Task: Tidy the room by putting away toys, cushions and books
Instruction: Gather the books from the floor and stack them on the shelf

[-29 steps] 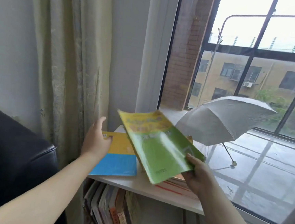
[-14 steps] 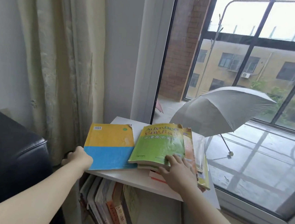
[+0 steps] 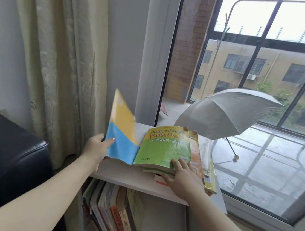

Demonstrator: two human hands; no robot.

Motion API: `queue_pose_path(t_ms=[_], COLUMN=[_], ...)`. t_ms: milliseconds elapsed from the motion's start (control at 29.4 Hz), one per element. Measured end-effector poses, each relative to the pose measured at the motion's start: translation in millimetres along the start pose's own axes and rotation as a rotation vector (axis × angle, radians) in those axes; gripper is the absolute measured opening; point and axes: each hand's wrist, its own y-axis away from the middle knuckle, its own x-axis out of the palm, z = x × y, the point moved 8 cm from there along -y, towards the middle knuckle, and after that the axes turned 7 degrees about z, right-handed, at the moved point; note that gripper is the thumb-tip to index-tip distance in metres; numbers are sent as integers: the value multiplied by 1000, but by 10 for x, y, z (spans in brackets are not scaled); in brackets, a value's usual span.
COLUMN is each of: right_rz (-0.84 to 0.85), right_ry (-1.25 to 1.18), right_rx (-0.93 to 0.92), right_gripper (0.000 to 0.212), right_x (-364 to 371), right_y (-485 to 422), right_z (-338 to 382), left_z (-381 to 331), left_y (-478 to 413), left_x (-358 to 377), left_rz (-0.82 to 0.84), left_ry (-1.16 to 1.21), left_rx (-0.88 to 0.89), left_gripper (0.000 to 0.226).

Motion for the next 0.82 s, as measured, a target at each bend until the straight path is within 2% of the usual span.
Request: queue_pose_path(t_ms=[68,102,170,238,272,306,340,374,442,510,577,645,747,815], right_rz=[8,-44,-246,-425,-401,-297,-101,116,430,535,437,276,88,6], right_ry=[-38,-161,-716,-1534,-1860,-2076,-2157,-2098,-1813,-1556,-1298,-1111,-596,-435], right_rx=[29,47,100,217,306,360,320,270,182,111,88,77,41,66], right_gripper=[58,56,60,64,65,67,71,75,73,68,70,66,35,18], right_x=[22,-37,-255,-331,-272,-207,-175,-140,4,56,38,-5,-154,-290], right_y=[27,51,111,163,167,181,174,204,268,282,227,162,121,100], right_z=[-22,-27,-107,-262,-273,-252,-150,-39,141,249,282,244,184,139], left_z=[-296,-424,-678,-847,-900,-903,-894,-848,-713,-596,-462,-362,-431,-562], left_y=[103,150,234,272,277,294,293,294,256,211,214,233,267,284], left_x=[42,47,54,83,90,128,148,189,261,387,490,536,560,580], left_rz=[85,140,263,381,422,447,445,434,389,335,306,280,240,223], left_ry=[48,76,43,-133,-230,-317,-391,-449,-490,-619,-794,-830,-803,-743], left_rx=[145,201,298,356,370,373,383,393,389,406,399,378,417,473], left_gripper=[18,21,25,24,25,30,40,52,64,62,55,49,50,51])
